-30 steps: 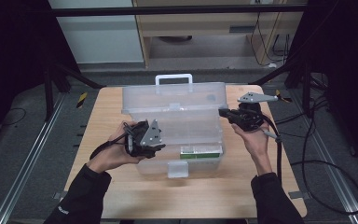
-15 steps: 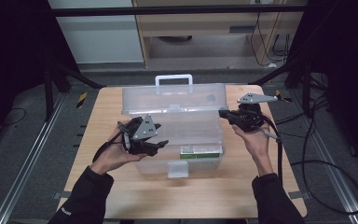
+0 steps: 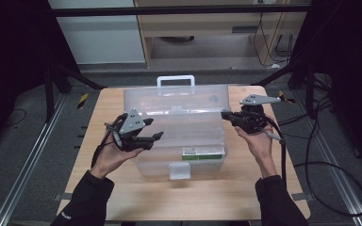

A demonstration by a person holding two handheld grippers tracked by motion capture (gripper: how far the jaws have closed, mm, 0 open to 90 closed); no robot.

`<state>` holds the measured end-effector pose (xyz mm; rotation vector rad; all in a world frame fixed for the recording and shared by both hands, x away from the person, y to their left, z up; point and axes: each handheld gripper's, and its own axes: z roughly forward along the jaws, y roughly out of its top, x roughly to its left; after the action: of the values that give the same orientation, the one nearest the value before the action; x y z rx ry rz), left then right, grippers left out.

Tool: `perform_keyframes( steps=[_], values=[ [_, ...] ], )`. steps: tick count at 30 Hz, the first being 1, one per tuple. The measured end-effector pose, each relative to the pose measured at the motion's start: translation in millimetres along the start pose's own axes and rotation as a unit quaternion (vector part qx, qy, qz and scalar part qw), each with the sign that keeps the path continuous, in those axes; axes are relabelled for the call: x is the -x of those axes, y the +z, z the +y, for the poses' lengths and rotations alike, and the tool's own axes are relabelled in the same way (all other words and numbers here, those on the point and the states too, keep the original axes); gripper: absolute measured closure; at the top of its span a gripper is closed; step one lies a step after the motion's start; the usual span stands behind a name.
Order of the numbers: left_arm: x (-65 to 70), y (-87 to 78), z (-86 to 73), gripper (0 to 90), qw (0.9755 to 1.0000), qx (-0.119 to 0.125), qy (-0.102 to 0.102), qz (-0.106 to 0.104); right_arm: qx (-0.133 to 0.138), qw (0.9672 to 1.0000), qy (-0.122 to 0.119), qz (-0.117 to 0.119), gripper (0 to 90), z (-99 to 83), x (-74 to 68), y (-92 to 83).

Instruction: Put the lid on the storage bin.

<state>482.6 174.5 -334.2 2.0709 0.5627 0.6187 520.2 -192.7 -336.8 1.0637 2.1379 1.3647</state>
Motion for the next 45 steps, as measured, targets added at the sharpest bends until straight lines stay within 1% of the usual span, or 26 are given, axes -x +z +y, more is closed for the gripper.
perform_keyframes(
  steps=[1, 2, 3, 4, 5, 7, 8, 9, 10, 11, 12, 13, 15, 18, 19, 20, 21, 25, 26, 28, 30, 31, 32, 35, 40, 45],
  values=[
    [-2.2, -1.2, -2.1, 42.1, 0.9999, 0.002, -0.007, 0.01, 0.0, 1.0, 0.0, 0.0, 90.0, 0.0, -0.1, 0.2],
    [-2.2, -1.2, -2.1, 42.1, 0.9999, 0.002, -0.007, 0.01, 0.0, 1.0, 0.0, 0.0, 90.0, 0.0, -0.1, 0.2],
    [-3.7, -3.2, -3.9, 42.4, 0.9998, 0.003, -0.011, 0.018, 0.0, 1.0, 0.001, 0.001, 90.0, -0.1, -0.3, 0.4],
    [-3.7, -3.9, -4.9, 43.0, 0.9995, 0.009, -0.019, 0.021, -0.001, 1.0, 0.0, 0.0, 90.0, -0.1, -0.5, 0.4],
    [-4.6, -5.3, -5.8, 43.5, 0.9994, 0.008, -0.021, 0.025, -0.001, 1.0, 0.0, 0.0, 90.0, -0.2, -0.6, 0.4],
    [-5.5, -7.5, -8.1, 45.0, 0.9989, 0.012, -0.032, 0.033, -0.002, 1.0, -0.001, -0.001, 90.0, -0.3, -0.9, 0.2],
    [-5.5, -7.5, -8.1, 45.6, 0.9989, 0.012, -0.032, 0.033, -0.002, 1.0, -0.001, -0.001, 90.0, -0.3, -0.9, 0.2],
    [-6.9, -9.9, -11.0, 46.5, 0.9981, 0.018, -0.045, 0.039, -0.002, 1.0, -0.001, 0.0, 90.0, -0.5, -0.9, 0.2],
    [-6.9, -9.9, -11.0, 47.5, 0.9981, 0.018, -0.045, 0.039, -0.002, 1.0, -0.002, -0.001, 90.0, -0.6, -0.8, 0.2],
    [-8.3, -12.7, -14.8, 48.3, 0.997, 0.025, -0.057, 0.045, -0.002, 1.0, -0.002, 0.0, 90.0, -0.7, -0.8, 0.2],
    [-8.3, -12.7, -14.8, 49.1, 0.997, 0.025, -0.057, 0.045, -0.002, 1.0, -0.002, 0.0, 90.0, -0.7, -0.8, 0.2],
    [-10.6, -16.0, -19.0, 50.1, 0.9957, 0.029, -0.068, 0.056, -0.003, 1.0, -0.002, 0.0, 90.0, -0.9, -0.8, 0.1],
    [-13.7, -19.4, -23.9, 52.6, 0.9937, 0.036, -0.086, 0.061, -0.004, 1.0, -0.003, 0.0, 90.0, -0.8, -0.9, -0.1],
    [-17.8, -24.2, -31.2, 56.4, 0.9909, 0.041, -0.107, 0.071, -0.006, 1.0, -0.004, 0.0, 90.0, -0.9, -1.0, -0.1],
    [-18.9, -25.2, -33.7, 57.6, 0.9901, 0.043, -0.113, 0.071, -0.005, 1.0, -0.005, 0.0, 90.0, -0.9, -1.1, -0.2],
    [-20.2, -26.3, -36.3, 58.6, 0.99, 0.042, -0.113, 0.073, -0.006, 1.0, -0.005, 0.0, 90.0, -0.9, -1.1, -0.2],
    [-21.1, -27.1, -38.7, 60.5, 0.9891, 0.04, -0.117, 0.08, -0.006, 1.0, -0.005, 0.0, 90.0, -0.9, -1.1, -0.2],
    [-26.1, -29.5, -47.7, 67.0, 0.9856, 0.039, -0.136, 0.093, -0.007, 1.0, -0.006, 0.0, 90.0, -1.1, -1.7, -0.3],
    [-27.1, -29.7, -49.6, 68.1, 0.985, 0.041, -0.139, 0.093, -0.007, 1.0, -0.006, 0.0, 90.0, -1.3, -1.6, -0.4],
    [-28.9, -30.0, -52.6, 71.2, 0.9835, 0.033, -0.146, 0.102, -0.009, 0.9999, -0.008, 0.001, 90.0, -1.8, -1.8, -0.6],
    [-29.8, -29.9, -53.8, 73.8, 0.9831, 0.033, -0.148, 0.103, -0.009, 0.9999, -0.008, 0.0, 90.0, -2.1, -2.0, -0.7],
    [-30.6, -29.5, -55.7, 74.7, 0.9818, 0.03, -0.153, 0.109, -0.01, 0.9999, -0.009, 0.0, 90.0, -3.1, -2.5, -1.0],
    [-30.6, -29.5, -55.7, 75.5, 0.9818, 0.03, -0.153, 0.109, -0.009, 0.9999, -0.009, 0.001, 90.0, -4.0, -2.6, -1.3],
    [-31.2, -29.7, -58.6, 76.5, 0.9807, 0.029, -0.156, 0.114, -0.011, 0.9999, -0.006, 0.003, 90.0, -6.6, -3.1, -2.2],
    [-32.1, -31.5, -62.5, 77.9, 0.9799, 0.031, -0.159, 0.117, -0.015, 0.9998, -0.012, 0.004, 90.0, -12.5, -5.3, -4.1],
    [-30.9, -31.9, -65.2, 78.5, 0.9806, 0.024, -0.161, 0.11, -0.024, 0.9996, -0.016, 0.004, 90.0, -19.9, -7.6, -6.2]
  ],
)
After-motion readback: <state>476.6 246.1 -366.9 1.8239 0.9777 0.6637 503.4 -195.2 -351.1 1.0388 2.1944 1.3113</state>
